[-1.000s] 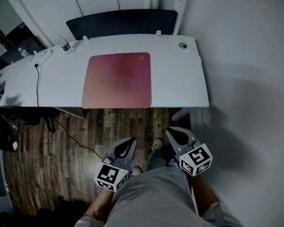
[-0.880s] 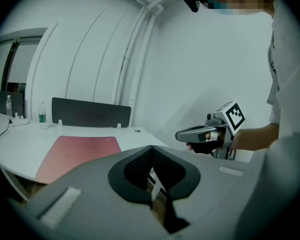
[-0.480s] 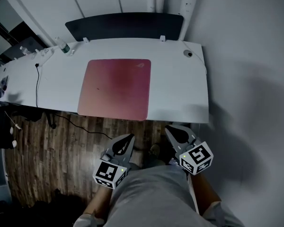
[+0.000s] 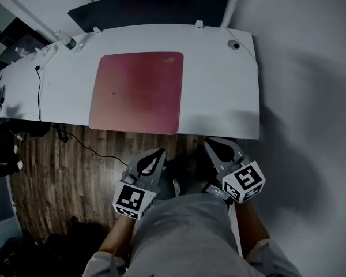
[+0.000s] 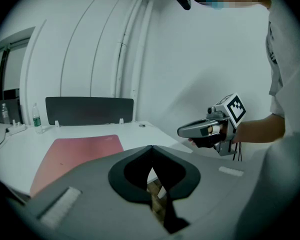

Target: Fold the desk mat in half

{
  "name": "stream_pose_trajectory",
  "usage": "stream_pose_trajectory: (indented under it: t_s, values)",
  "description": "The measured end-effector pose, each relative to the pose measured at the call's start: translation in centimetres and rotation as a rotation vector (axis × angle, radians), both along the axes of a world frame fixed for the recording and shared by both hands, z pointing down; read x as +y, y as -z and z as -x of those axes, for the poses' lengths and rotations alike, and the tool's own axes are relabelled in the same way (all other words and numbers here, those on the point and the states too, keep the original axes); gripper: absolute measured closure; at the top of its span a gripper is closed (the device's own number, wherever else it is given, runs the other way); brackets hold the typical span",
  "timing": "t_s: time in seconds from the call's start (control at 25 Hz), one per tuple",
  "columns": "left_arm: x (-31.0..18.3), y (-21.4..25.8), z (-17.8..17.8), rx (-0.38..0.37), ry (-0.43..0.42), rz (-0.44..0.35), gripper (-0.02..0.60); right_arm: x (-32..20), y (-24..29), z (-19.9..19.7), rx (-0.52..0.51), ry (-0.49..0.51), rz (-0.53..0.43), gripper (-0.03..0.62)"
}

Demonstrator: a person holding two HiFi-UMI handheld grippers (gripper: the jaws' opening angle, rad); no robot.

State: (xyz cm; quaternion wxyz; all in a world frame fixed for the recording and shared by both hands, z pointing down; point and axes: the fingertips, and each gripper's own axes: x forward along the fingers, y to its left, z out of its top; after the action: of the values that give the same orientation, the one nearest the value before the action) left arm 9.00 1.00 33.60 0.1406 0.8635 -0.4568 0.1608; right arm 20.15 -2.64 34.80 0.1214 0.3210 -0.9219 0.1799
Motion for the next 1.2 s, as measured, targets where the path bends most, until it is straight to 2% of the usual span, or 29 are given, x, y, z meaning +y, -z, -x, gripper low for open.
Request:
stream_pose_trajectory:
  t_s: [0.2,0.48,0.76,1.04,1.2]
  values:
    - [-0.6,-2.0,0.7,-0.003,-0.017,0.047,0.563,-0.4,-1.0,0.1,0.024,-0.024,0.004,0.588]
    - [-1.9,-6.0,1.2,-0.043,-0.069,0.081,0.561,-0.7,-3.8,1.4,0.017,-0.012,0.074,0.588]
    - [-3.2,-10.4,0.9,-0.108,-0.12,0.119,0.543,-0.7,-6.1,2.2,0.003,-0.023,0.117,0.586]
    - [-4.4,-15.2,0.8,-0.231,-0.165,0.157,0.515,-0.8,-8.3,2.6,-0.008,-0.021,0.154,0.586]
    - [-4.9,-17.4,0.4,-0.264,-0.178,0.176,0.494,-0.9,-9.0,2.5,-0.008,-0.026,0.166,0.586]
